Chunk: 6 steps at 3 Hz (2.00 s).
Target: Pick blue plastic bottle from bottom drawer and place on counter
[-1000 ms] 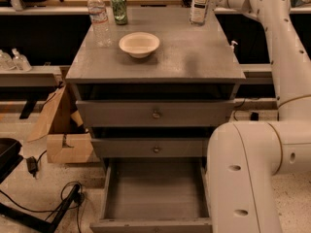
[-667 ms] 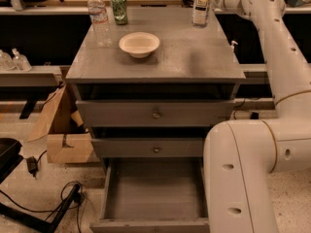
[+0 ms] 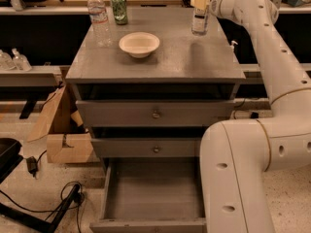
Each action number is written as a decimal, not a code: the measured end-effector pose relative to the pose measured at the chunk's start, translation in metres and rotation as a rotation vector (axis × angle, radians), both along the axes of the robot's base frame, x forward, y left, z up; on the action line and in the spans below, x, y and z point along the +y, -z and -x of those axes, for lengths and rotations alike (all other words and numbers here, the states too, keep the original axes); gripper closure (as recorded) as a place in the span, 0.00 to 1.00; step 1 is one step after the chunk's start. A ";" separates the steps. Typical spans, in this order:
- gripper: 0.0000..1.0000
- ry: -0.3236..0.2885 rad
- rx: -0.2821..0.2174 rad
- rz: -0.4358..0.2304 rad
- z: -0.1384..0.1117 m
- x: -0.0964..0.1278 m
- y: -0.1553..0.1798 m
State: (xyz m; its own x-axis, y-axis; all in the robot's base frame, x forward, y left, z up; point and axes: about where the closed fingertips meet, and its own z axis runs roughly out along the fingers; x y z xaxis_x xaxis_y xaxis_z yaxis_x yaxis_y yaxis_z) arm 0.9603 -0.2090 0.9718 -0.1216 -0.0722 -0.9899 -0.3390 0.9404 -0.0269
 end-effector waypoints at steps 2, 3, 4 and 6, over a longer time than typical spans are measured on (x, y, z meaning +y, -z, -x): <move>1.00 0.014 0.043 -0.047 -0.007 0.000 0.025; 0.99 0.010 0.070 -0.107 -0.009 0.001 0.038; 0.77 0.010 0.070 -0.107 -0.009 0.001 0.036; 0.30 0.010 0.069 -0.107 -0.009 0.002 0.034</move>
Offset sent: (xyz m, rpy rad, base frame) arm 0.0033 -0.0017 -0.0379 0.0979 0.0652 -0.0201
